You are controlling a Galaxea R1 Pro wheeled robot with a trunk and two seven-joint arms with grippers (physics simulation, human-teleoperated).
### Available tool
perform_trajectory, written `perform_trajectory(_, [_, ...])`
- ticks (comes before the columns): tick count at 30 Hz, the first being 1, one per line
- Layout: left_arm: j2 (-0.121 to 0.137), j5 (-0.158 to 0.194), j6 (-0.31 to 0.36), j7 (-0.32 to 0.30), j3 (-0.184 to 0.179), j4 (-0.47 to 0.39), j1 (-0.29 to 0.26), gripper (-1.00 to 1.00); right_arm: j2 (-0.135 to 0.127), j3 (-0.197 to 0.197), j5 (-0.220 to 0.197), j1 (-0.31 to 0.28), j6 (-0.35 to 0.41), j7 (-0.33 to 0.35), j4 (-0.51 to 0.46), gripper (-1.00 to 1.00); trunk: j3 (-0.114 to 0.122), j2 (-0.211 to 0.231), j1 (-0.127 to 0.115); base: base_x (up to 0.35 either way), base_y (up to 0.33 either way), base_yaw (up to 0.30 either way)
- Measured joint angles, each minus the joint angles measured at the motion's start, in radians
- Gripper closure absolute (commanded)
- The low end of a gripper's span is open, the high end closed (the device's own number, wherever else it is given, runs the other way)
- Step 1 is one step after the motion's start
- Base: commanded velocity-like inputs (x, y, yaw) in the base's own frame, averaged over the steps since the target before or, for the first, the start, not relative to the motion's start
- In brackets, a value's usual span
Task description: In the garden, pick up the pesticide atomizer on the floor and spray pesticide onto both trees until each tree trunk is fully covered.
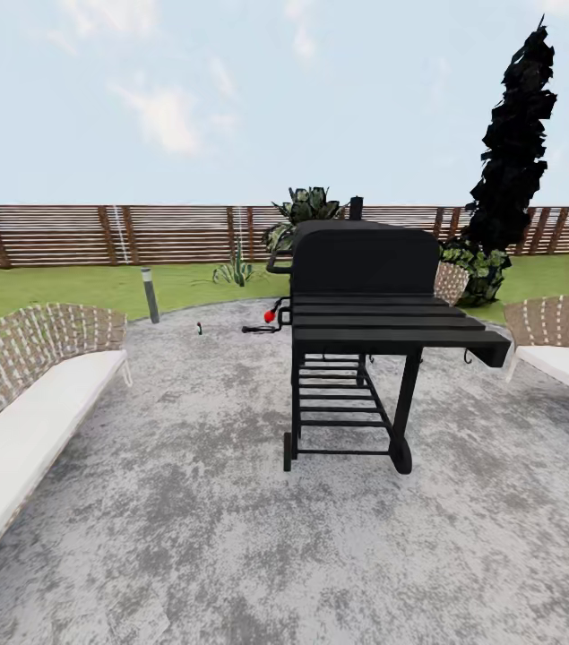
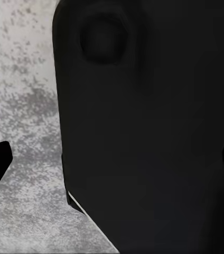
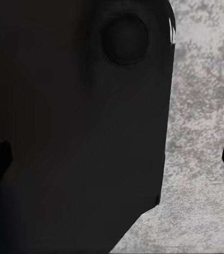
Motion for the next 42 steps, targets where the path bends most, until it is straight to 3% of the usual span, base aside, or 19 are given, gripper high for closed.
perform_trajectory(9, [-0.004,0.006,-0.004,0.0,0.001,-0.011,0.001,-1.0,0.039,0.003,0.003,-0.015,0.011,-0.003,-0.033,-1.0,0.0,0.0,0.0,0.0,0.0,0.0])
perform_trajectory(18, [-0.002,0.01,-0.051,0.001,0.001,-0.011,0.001,-1.0,0.042,0.002,0.005,-0.016,-0.031,-0.004,-0.047,-1.0,0.0,0.0,0.0,0.0,0.0,0.0])
perform_trajectory(34, [0.003,0.012,-0.14,-0.002,0.002,-0.089,-0.02,-1.0,-0.045,-0.003,0.006,-0.021,-0.12,-0.005,-0.129,-1.0,0.001,0.0,0.0,0.0,0.0,0.0])
perform_trajectory(37, [-0.001,0.012,-0.156,-0.003,0.001,-0.106,-0.036,-1.0,-0.048,-0.003,0.006,-0.032,-0.137,-0.004,-0.146,-1.0,0.001,0.0,0.0,0.0,0.0,0.0])
perform_trajectory(38, [-0.003,0.012,-0.267,-0.003,0.001,-0.132,-0.06,-1.0,-0.048,-0.003,0.005,-0.041,-0.336,-0.004,-0.175,-1.0,0.0,0.0,0.0,0.0,0.0,0.0])
perform_trajectory(40, [-0.005,0.012,-0.271,-0.003,0.001,-0.448,-0.092,-1.0,-0.052,-0.003,0.006,-0.065,-0.346,-0.004,-0.462,-1.0,0.001,0.0,0.0,0.0,0.0,0.0])
perform_trajectory(42, [-0.004,0.012,-0.272,-0.003,0.001,-0.445,-0.104,-1.0,-0.057,-0.004,0.006,-0.073,-0.346,-0.004,-0.465,-1.0,0.001,0.0,0.0,0.0,0.0,0.0])
